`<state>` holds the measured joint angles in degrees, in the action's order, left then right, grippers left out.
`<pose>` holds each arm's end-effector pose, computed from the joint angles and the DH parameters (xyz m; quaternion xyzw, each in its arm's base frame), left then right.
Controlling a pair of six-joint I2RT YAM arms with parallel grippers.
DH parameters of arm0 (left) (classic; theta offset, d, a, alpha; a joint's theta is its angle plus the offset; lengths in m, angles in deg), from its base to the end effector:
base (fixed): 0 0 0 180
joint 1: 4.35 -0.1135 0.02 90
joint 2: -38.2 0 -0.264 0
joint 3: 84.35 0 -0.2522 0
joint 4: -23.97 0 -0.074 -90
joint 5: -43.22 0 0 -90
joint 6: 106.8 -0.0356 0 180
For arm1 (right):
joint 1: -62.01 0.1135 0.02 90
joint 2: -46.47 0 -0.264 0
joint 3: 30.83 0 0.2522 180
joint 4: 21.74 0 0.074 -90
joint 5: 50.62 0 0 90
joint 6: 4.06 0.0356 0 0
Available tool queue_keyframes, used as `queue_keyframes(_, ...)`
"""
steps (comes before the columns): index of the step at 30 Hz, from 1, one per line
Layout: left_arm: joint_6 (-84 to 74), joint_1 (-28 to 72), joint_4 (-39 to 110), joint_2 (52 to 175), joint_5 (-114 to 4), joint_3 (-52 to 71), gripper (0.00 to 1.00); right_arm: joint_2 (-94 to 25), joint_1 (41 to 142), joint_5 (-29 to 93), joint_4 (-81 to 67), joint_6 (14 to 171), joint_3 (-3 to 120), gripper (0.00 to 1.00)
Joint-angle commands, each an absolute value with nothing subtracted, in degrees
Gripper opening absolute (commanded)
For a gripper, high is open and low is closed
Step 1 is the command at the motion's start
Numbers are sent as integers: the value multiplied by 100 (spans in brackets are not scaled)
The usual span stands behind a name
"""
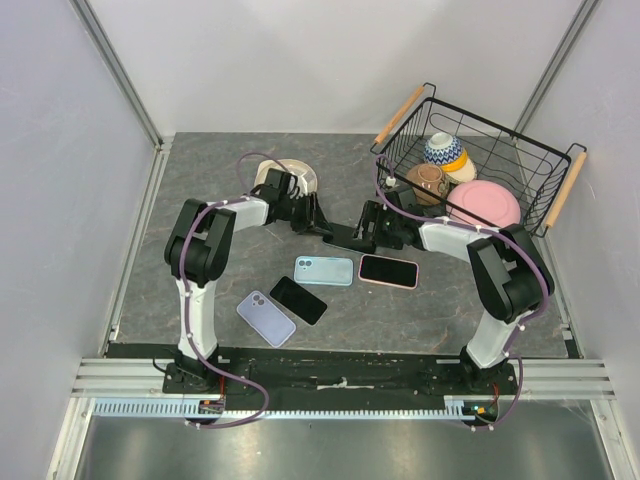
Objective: Put the phone into the phone case
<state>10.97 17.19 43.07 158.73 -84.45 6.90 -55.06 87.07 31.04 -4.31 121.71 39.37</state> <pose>0.3947 -0.1792 0.1288 0.0595 0.8964 -0.4087 0.1611 0.3241 0.1572 0.1589 0.0616 0.9318 0.2365 0.2684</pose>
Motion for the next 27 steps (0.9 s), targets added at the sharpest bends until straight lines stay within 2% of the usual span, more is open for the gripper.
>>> queue_keyframes(1, 1563, 1859, 3547, 16168, -9160, 954, 45, -5882, 8785, 2488, -524, 12259, 3865, 86)
queue_keyframes(4, 1853, 1868, 2895, 16098, -9538, 1166, 45, -5856, 8794, 2435, -569, 12250, 3830, 86)
queue_keyframes(11, 1924, 1885, 2613, 16098, -10004, 1175, 42, -5733, 8785, 2347, -569, 12206, 3856, 86)
queue_keyframes(15, 1932, 1877, 2613, 16107, -9996, 1148, 25, -5706, 8776, 2356, -534, 12188, 3882, 86)
queue_keyframes(16, 1924, 1877, 2639, 16098, -9978, 1140, 17, -5680, 8785, 2356, -525, 12171, 3882, 86)
queue_keyframes(19, 1801, 1885, 2867, 16054, -9873, 1052, 7, -5610, 8776, 2391, -473, 12118, 3891, 86)
queue_keyframes(21, 1608, 1885, 3208, 15975, -9741, 912, 3, -5496, 8776, 2444, -429, 12039, 3926, 87)
queue_keyframes(27, 791, 1877, 4440, 15441, -8776, 279, 2, -5083, 8785, 2593, -191, 11907, 4058, 88)
